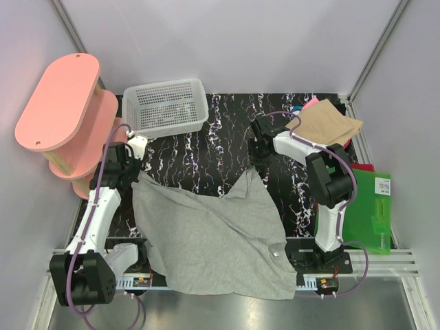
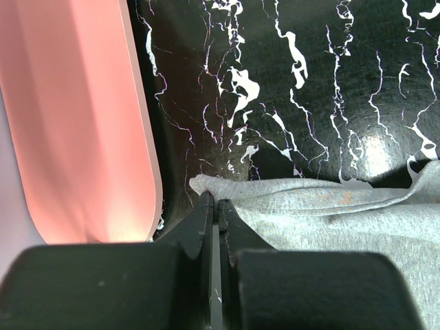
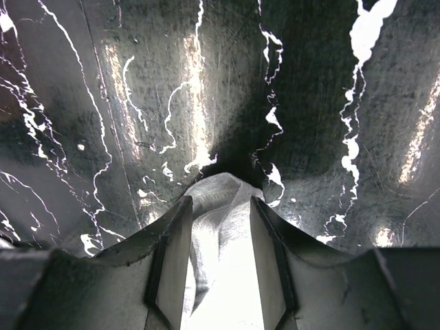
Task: Fold and stack the t-shirts
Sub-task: Flatten out the tshirt
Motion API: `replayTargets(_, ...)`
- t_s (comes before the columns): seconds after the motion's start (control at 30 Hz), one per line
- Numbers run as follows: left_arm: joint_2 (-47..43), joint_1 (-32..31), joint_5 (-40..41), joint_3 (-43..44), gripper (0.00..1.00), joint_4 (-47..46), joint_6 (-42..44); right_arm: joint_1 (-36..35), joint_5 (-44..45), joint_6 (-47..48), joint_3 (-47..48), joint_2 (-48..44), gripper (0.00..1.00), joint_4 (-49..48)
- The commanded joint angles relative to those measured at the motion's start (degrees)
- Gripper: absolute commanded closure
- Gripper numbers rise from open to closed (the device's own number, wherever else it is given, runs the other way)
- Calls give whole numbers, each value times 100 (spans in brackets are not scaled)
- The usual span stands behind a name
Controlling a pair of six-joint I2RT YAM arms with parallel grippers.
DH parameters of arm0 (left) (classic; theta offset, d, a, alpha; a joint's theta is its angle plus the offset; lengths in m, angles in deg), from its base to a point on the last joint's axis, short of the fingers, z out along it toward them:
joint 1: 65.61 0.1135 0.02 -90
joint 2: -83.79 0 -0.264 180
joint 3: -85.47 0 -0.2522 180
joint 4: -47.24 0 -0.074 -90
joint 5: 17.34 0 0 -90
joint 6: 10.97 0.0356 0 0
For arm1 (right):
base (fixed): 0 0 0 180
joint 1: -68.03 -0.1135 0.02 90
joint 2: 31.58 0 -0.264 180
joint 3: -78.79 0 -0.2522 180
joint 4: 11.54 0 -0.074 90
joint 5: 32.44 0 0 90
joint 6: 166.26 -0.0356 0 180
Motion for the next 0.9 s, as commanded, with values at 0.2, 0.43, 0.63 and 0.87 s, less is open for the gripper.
replayTargets(0.2,-150,14,-109,-20,100,-220,90,16,-231,-66,265,184,65,-39)
replayTargets(0.43,-133,14,-135,15,100,-211,73,16,-284,-92,125,97,82,-39)
replayTargets(0.63,-194,14,-153,15,100,-202,55,51,-74,4,317,-44,100,31)
replayTargets(0.87,-221,5,-74,42,100,-185,90,429,41,259,1503,-185,100,777)
